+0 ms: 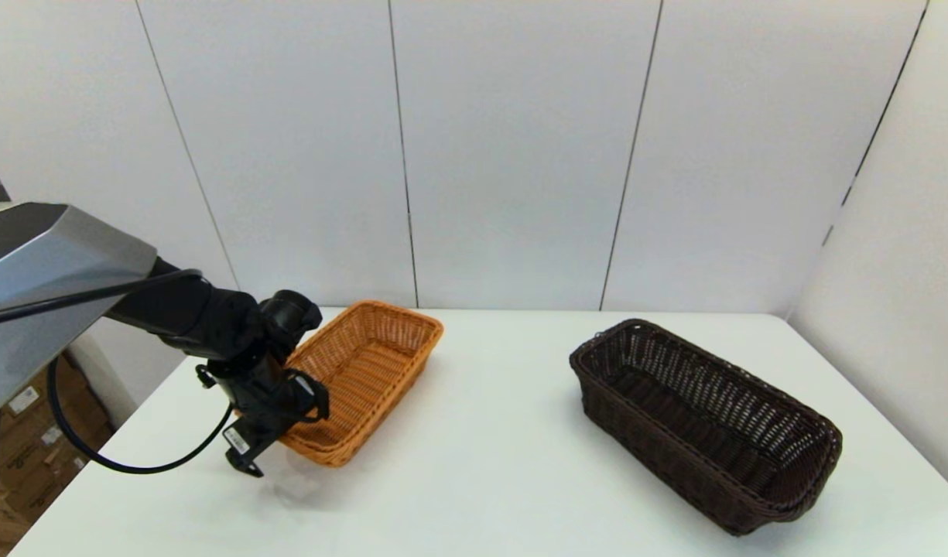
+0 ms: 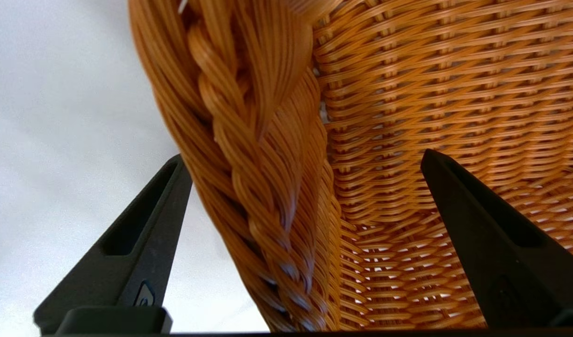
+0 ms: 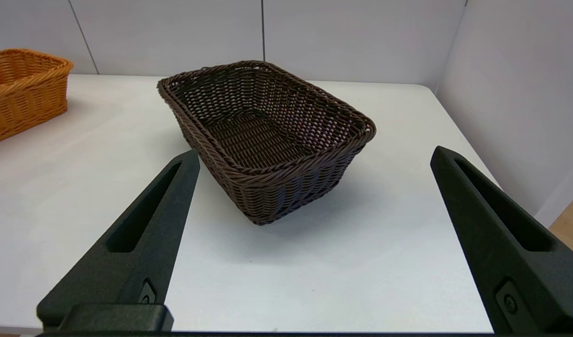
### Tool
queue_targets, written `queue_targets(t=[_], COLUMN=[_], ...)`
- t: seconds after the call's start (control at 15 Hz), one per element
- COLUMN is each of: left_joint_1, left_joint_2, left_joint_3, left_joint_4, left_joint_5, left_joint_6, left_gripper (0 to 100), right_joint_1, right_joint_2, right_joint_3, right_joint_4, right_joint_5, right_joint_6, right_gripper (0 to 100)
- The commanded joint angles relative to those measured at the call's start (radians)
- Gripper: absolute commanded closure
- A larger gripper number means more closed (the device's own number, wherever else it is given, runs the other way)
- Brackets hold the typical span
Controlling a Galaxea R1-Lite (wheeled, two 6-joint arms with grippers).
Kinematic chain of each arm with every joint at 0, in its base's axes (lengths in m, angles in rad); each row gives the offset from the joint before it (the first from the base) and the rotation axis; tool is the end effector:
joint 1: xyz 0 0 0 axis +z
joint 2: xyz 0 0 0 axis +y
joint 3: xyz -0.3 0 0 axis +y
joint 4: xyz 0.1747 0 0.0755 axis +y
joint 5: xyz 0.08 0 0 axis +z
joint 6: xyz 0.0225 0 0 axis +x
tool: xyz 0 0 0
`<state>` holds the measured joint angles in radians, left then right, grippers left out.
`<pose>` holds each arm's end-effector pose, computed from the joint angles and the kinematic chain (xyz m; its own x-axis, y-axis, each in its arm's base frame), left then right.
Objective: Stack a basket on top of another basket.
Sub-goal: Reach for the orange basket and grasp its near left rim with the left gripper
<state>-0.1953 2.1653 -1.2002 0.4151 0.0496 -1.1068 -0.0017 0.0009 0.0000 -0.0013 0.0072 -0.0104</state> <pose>0.3426 -0.0666 0.0473 0.1952 0.0119 -0.9807 -0.7788 0.6097 -0.1476 -0.0227 0.0002 0.0757 1.0000 0.0055 0.0004 -0.0055 0.9999 -0.0104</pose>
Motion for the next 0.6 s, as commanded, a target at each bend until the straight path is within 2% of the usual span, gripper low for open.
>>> queue_targets(t=[0.07,0.13,0.6], left_joint_1=[-0.001,0.001,0.001], left_joint_2=[0.004,0.004,0.03], left_joint_3=[0.001,0.001,0.001], left_joint_4=[0.002,0.002,0.002], left_joint_5=[0.0,0.0,-0.002], left_joint_6=[-0.008,-0.008,-0.007], left_gripper=[0,100,100], right_joint_1=[0.0,0.0,0.0], right_joint_2=[0.001,0.001,0.001], right_joint_3=[0.002,0.002,0.0], right_joint_4=[0.0,0.0,0.0], right_joint_5=[0.0,0.0,0.0], right_joint_6=[0.0,0.0,0.0], right_gripper=[0,0,0])
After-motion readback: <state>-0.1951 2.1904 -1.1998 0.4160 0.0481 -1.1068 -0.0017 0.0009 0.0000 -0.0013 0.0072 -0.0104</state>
